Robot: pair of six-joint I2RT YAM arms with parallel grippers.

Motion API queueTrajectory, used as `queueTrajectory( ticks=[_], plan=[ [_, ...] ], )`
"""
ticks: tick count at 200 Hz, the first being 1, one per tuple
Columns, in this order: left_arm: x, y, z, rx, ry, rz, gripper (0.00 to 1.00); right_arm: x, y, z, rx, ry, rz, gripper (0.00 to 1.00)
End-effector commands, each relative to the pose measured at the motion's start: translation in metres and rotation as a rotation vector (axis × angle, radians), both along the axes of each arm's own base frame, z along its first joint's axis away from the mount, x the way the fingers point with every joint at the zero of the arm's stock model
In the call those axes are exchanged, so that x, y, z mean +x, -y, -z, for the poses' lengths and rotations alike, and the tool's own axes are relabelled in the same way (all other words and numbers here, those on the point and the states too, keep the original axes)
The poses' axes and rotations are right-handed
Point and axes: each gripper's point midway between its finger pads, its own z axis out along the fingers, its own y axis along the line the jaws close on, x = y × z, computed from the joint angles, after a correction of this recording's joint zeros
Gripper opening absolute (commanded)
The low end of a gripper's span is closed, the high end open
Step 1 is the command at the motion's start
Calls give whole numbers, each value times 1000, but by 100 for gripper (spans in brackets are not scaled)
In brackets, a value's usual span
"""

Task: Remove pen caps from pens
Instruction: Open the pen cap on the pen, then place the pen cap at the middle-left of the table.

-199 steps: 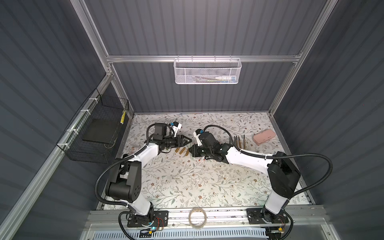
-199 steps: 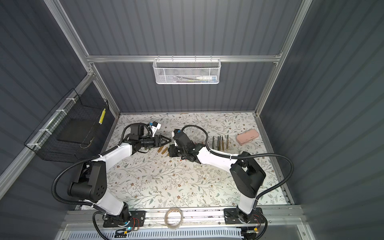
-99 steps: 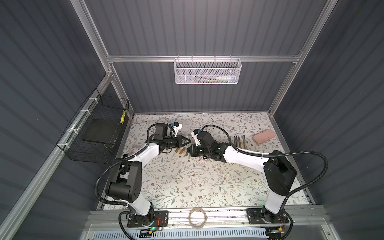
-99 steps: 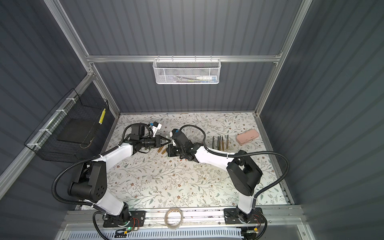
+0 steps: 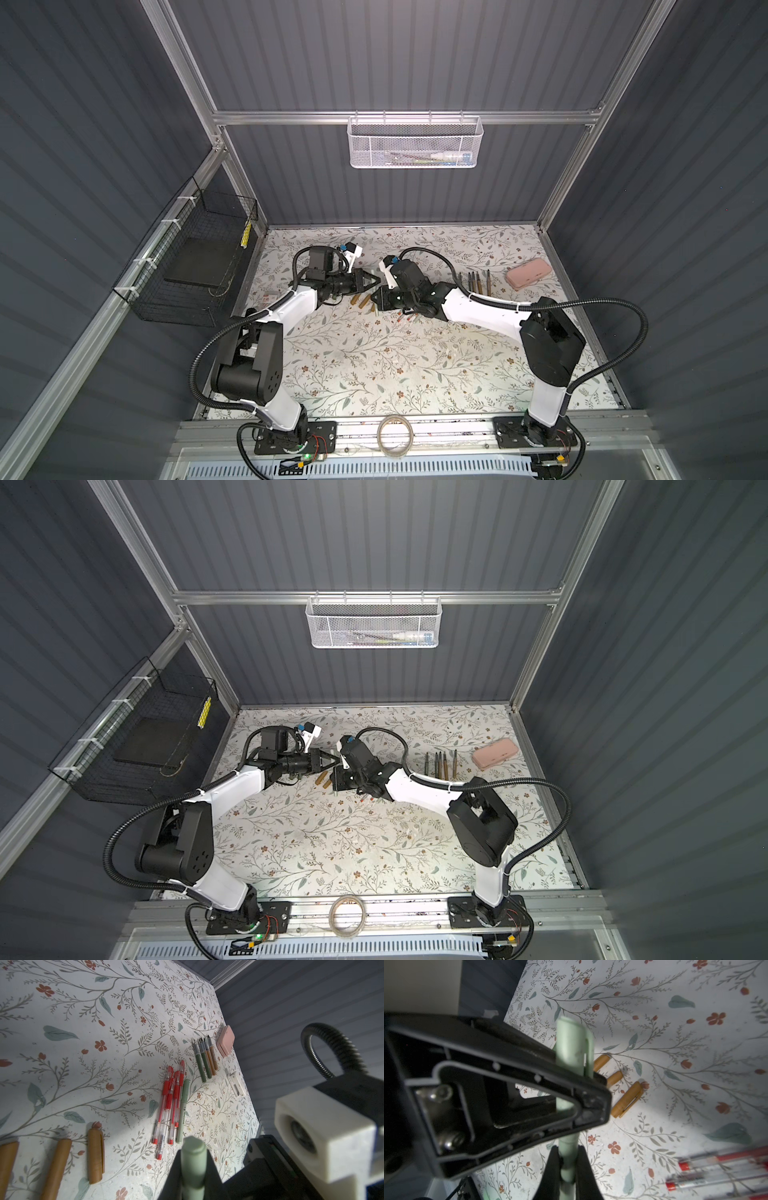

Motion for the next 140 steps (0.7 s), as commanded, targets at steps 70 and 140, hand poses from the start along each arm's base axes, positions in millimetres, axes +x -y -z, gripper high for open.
queueTrajectory(
  ticks=[70, 140],
  plan=[
    [66, -99, -57, -43, 55, -308, 0, -72, 46, 62, -139, -109, -41, 0],
    [37, -117, -4, 189, -19, -312, 0, -70, 109, 44, -189, -52, 133, 0]
  ],
)
